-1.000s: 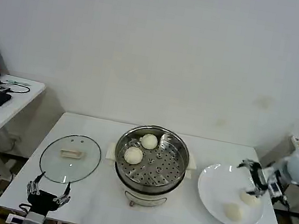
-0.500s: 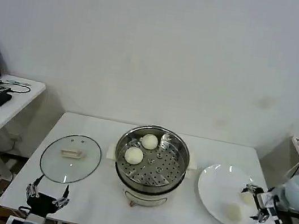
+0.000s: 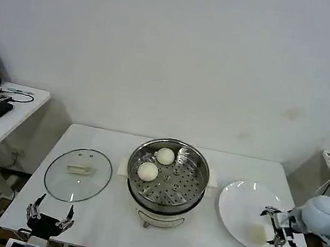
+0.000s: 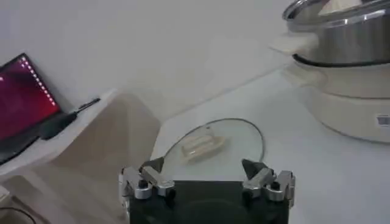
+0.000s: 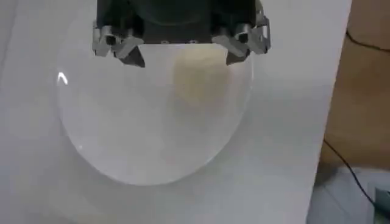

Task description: Take steamed baozi put them in steamer then cover it.

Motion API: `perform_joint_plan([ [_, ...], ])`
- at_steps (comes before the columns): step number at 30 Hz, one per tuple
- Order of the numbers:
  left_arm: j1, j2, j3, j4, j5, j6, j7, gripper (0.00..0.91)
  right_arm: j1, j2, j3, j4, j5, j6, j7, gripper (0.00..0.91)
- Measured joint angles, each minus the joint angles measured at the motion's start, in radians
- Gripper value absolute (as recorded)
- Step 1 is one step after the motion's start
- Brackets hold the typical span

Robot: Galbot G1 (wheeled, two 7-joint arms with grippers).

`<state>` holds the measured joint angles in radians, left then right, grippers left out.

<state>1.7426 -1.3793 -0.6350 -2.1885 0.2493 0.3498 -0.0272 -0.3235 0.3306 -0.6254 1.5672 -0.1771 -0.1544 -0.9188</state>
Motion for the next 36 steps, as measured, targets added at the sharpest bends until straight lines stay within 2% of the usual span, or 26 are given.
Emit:
perform_joint_plan([
  [3,-0.002,-0.001,0.0,0.0,0.0,0.0,0.0,0.907,-0.002,0.009,-0.001,-0.01,0.004,-0.012,-0.002,0.907],
  [6,-0.003,-0.003,0.001,0.001,0.0,0.0,0.0,0.907,0.0,0.02,-0.007,-0.022,0.01,-0.024,-0.005,0.846],
  [8,-0.003,-0.003,0.001,0.001,0.0,0.0,0.0,0.907,0.004,0.028,-0.014,-0.031,0.014,-0.032,-0.008,0.776],
  [13,-0.001,-0.003,0.0,-0.002,0.0,0.002,0.0,0.907,0.017,0.041,-0.032,-0.051,0.023,-0.05,-0.014,0.715],
  [15,-0.001,-0.003,0.0,-0.003,0.0,0.002,0.0,0.907,0.021,0.044,-0.039,-0.058,0.026,-0.057,-0.018,0.635],
  [18,-0.001,-0.003,0.0,-0.004,0.0,0.002,0.0,0.907,0.033,0.048,-0.053,-0.066,0.033,-0.065,-0.024,0.605],
  [25,-0.001,-0.004,0.0,-0.009,0.0,0.004,0.0,0.907,0.059,0.049,-0.082,-0.066,0.055,-0.077,-0.034,0.574],
  [36,-0.001,-0.001,-0.005,-0.012,-0.004,0.004,0.0,0.907,0.187,0.039,-0.151,-0.064,0.117,-0.078,-0.058,0.584],
])
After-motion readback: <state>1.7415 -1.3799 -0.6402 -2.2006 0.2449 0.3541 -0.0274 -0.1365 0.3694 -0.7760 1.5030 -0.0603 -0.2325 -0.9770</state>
